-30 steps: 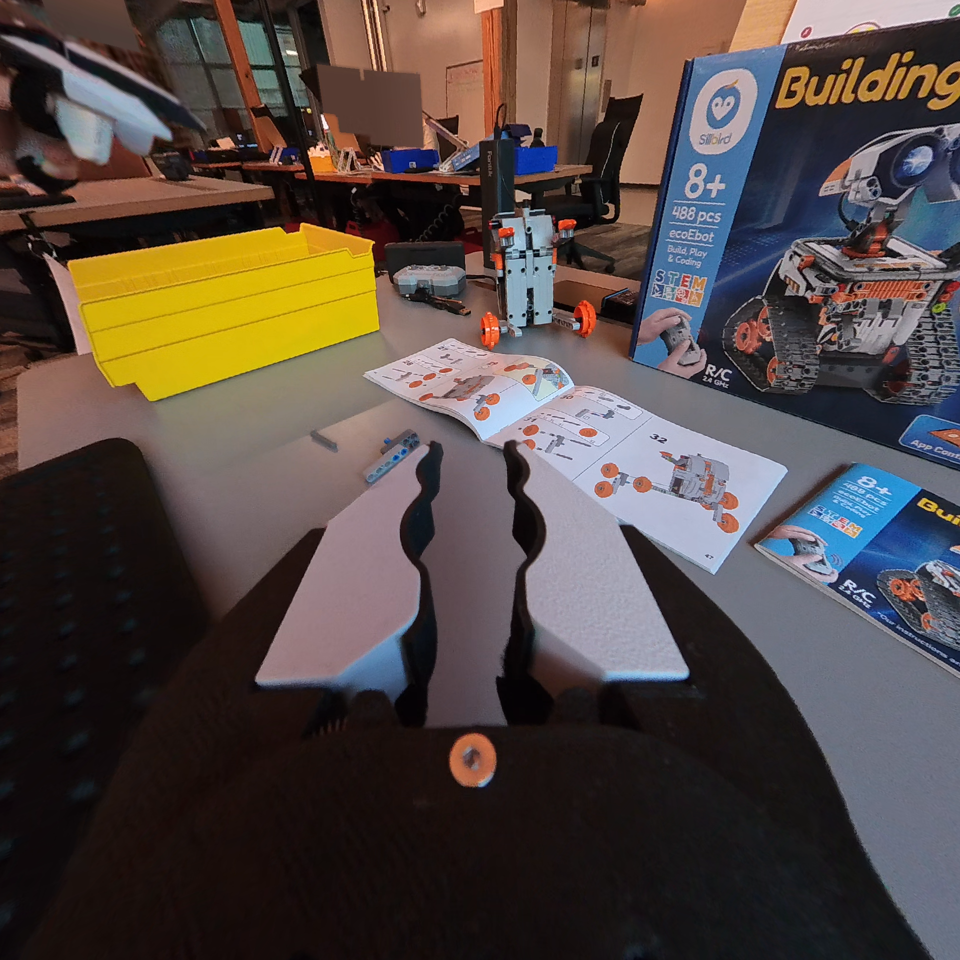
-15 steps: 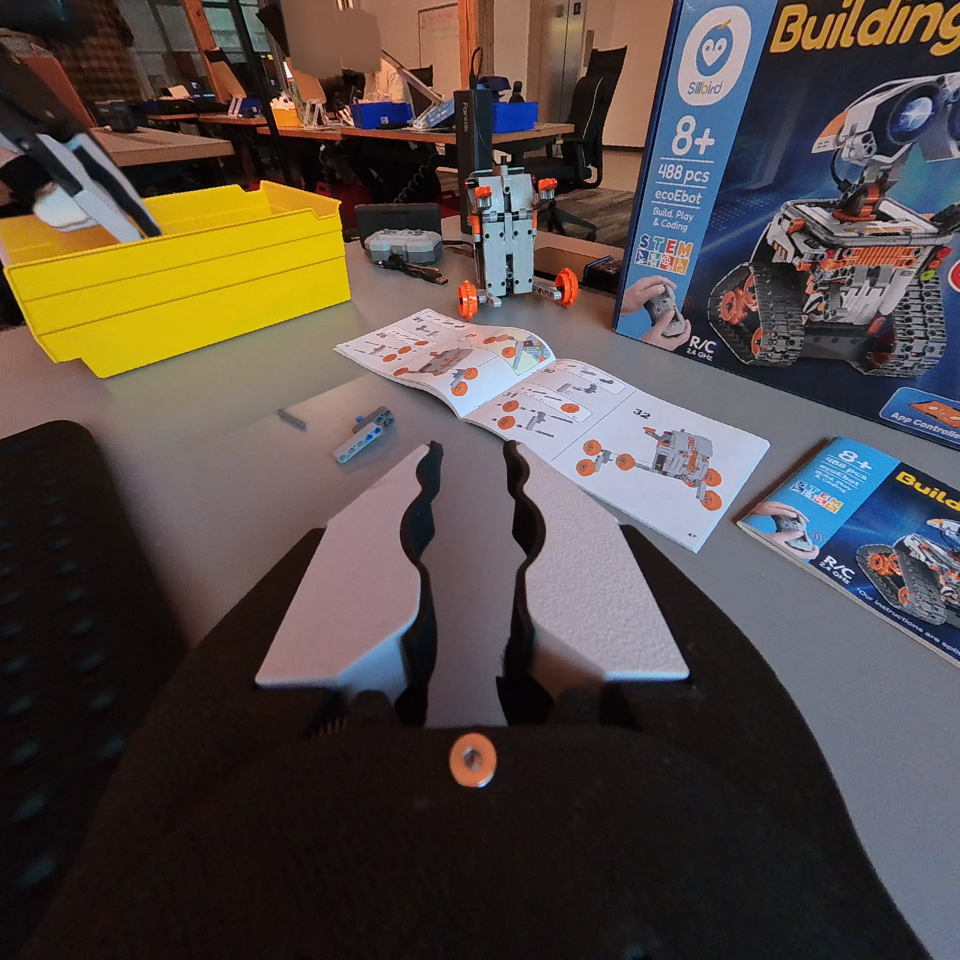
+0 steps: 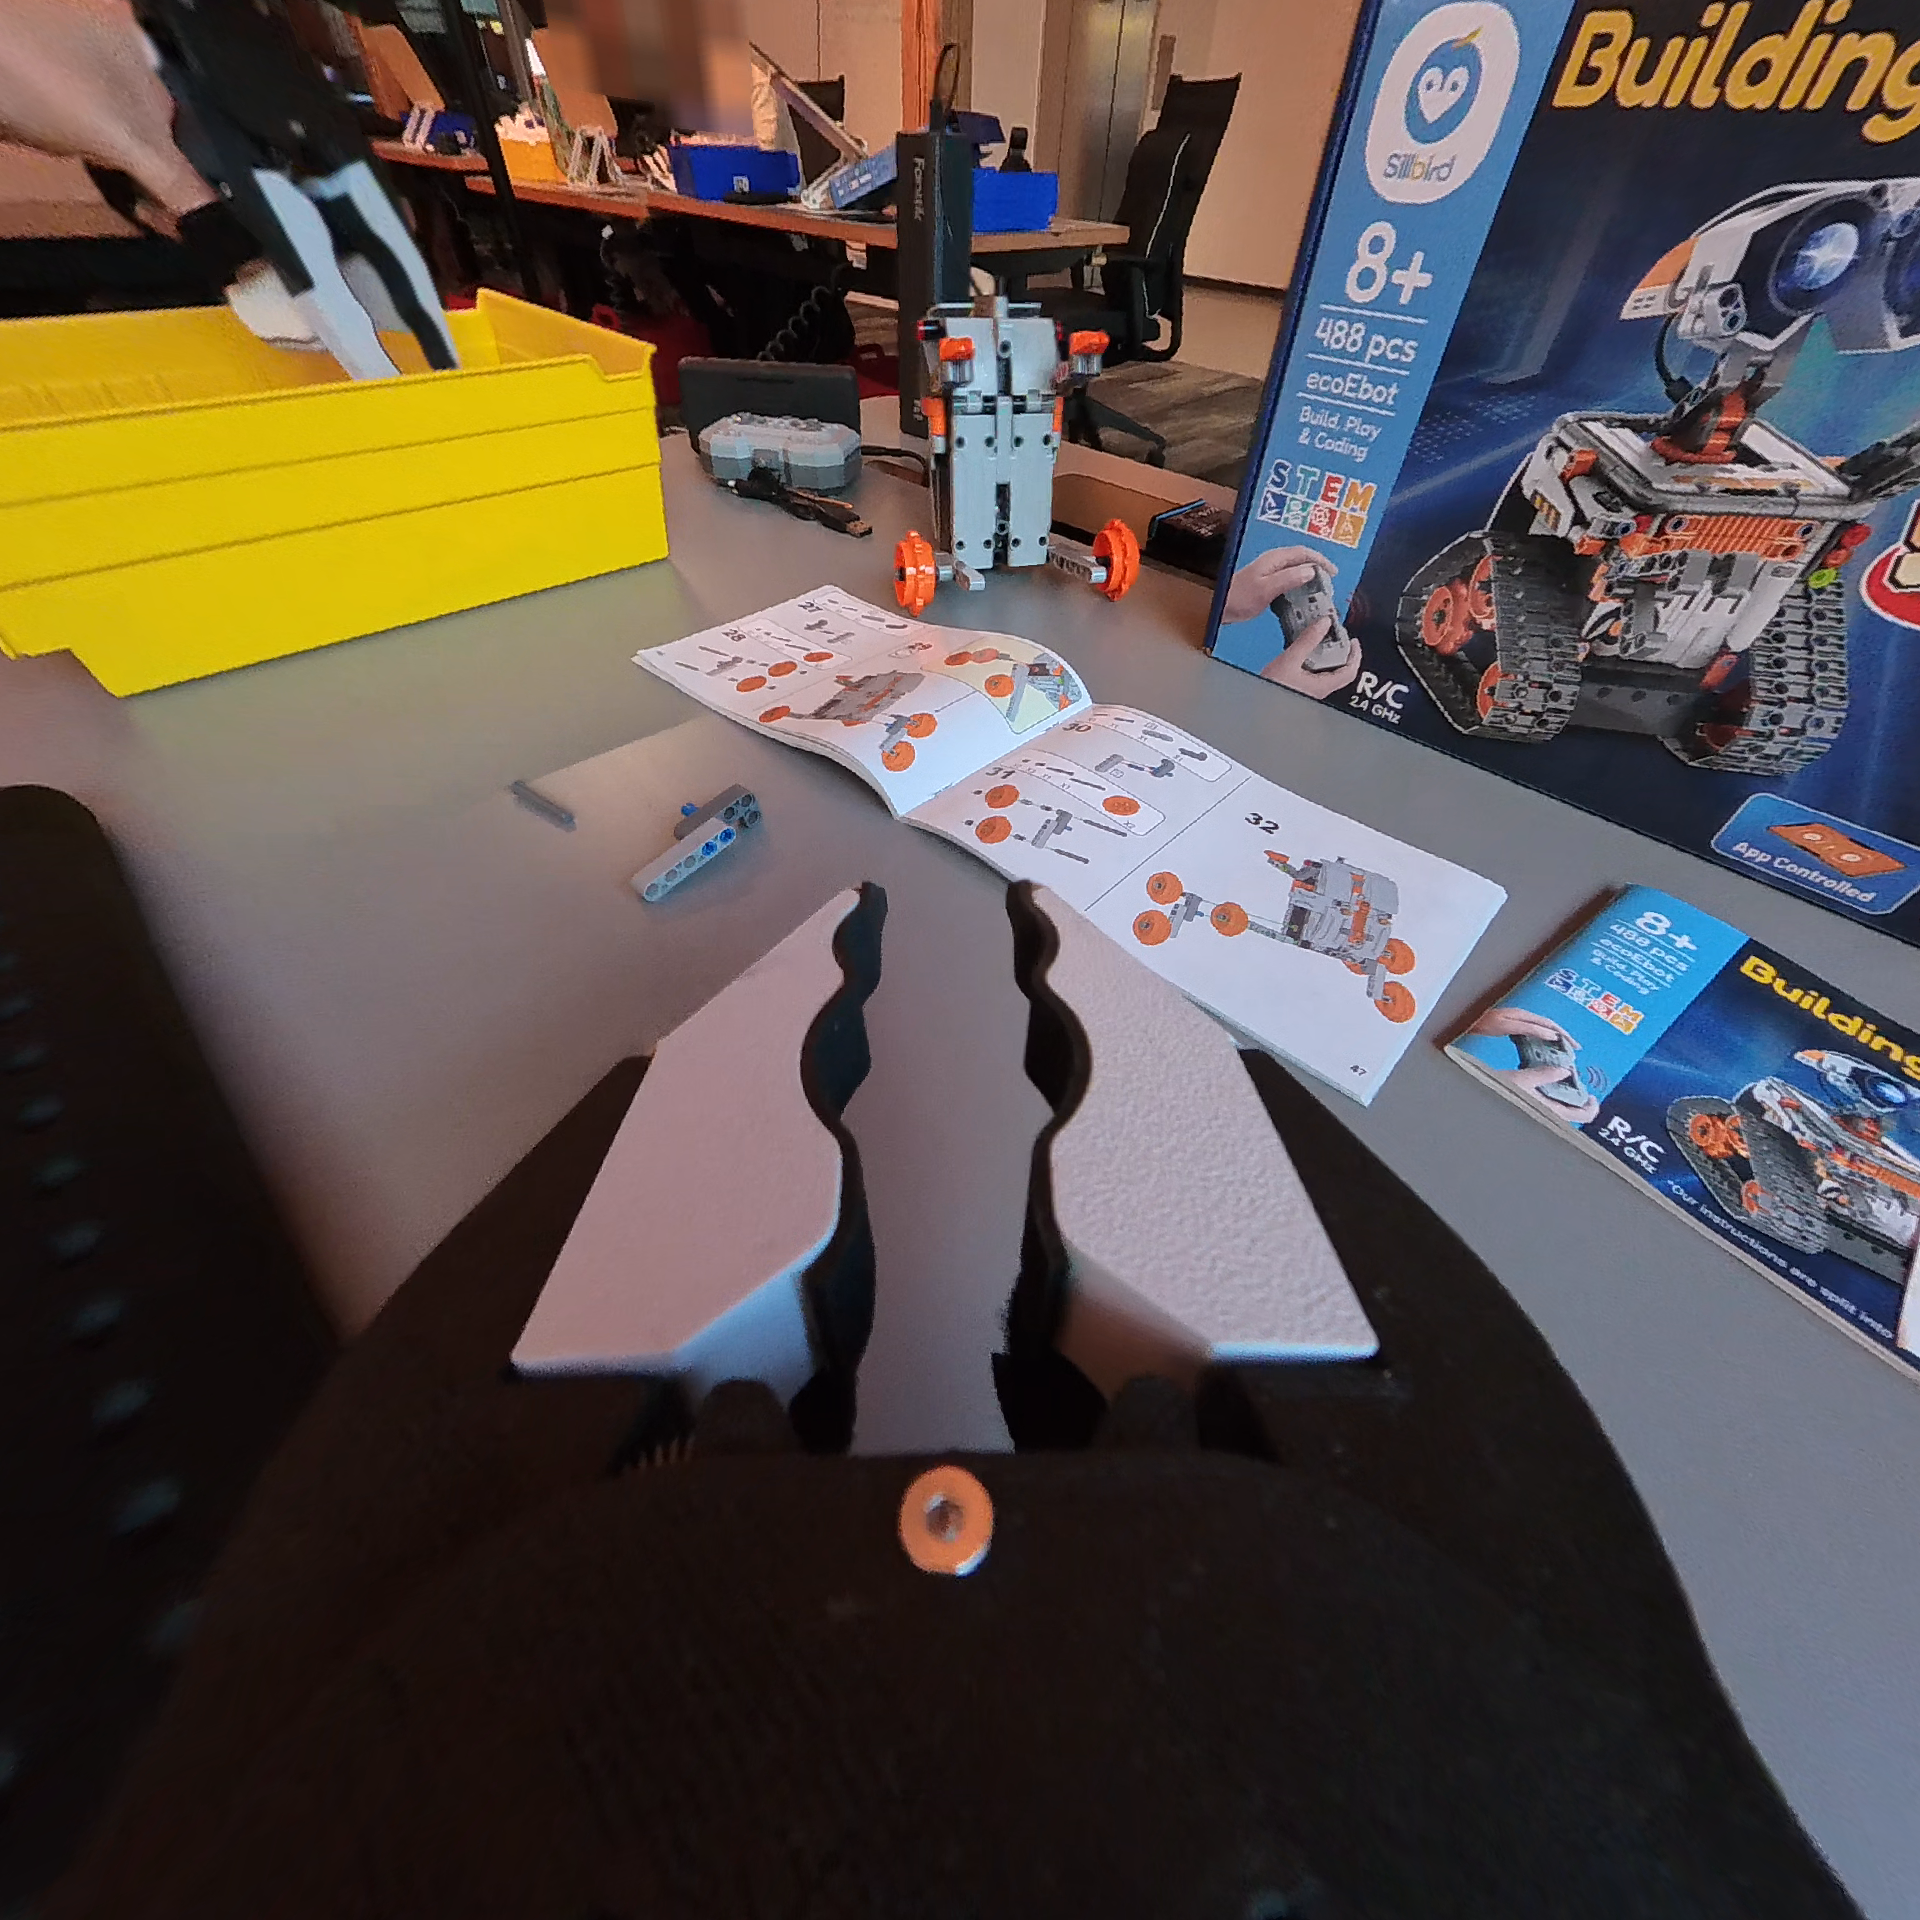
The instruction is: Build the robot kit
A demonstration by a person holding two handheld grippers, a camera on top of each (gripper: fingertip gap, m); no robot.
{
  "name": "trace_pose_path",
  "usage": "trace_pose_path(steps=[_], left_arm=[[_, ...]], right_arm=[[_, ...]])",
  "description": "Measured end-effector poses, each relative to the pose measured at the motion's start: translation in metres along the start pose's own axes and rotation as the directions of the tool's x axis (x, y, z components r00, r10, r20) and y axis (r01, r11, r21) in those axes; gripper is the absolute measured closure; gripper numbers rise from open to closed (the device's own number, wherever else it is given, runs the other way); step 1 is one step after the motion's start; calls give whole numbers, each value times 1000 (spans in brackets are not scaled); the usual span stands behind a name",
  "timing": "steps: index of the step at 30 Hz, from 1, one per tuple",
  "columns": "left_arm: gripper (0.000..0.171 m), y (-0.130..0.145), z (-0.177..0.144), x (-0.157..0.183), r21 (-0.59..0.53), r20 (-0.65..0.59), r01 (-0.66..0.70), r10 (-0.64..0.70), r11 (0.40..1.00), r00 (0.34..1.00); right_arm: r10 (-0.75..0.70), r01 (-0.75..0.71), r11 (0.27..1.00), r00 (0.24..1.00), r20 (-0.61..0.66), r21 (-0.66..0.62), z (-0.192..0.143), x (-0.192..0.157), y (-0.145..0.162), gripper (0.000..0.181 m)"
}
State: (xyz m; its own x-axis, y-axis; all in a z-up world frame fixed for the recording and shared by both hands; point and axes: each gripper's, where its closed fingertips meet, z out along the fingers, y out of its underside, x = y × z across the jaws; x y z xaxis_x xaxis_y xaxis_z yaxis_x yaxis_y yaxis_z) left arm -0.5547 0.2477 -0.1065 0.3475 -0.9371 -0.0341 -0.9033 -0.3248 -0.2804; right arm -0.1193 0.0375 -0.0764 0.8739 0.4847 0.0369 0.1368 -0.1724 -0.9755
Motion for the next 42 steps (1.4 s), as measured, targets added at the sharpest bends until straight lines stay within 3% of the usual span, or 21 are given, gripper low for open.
trace_pose_path(steps=[8,20,28,31,38,42], left_arm=[[114,-23,11,-10,-31,-36,-47,46,998,998],[112,-14,25,-6,-106,-91,-69,59,992,994],[115,-13,25,1,-97,-128,-62,49,993,991],[124,-9,24,7,-84,-138,-82,70,993,988],[125,-8,16,22,-55,-257,-28,13,998,966],[124,-4,5,24,-17,-230,-40,35,999,972]], right_arm=[[-15,15,1000,999,-38,-4,-1,6,0,157],[-21,20,1000,999,-41,-23,2,6,3,157],[-23,22,999,999,-44,-32,2,6,5,157],[-13,12,1000,999,-39,-25,2,7,4,157],[-23,21,998,999,-46,-52,5,7,9,157],[-28,25,998,998,-51,-59,6,8,11,157]])
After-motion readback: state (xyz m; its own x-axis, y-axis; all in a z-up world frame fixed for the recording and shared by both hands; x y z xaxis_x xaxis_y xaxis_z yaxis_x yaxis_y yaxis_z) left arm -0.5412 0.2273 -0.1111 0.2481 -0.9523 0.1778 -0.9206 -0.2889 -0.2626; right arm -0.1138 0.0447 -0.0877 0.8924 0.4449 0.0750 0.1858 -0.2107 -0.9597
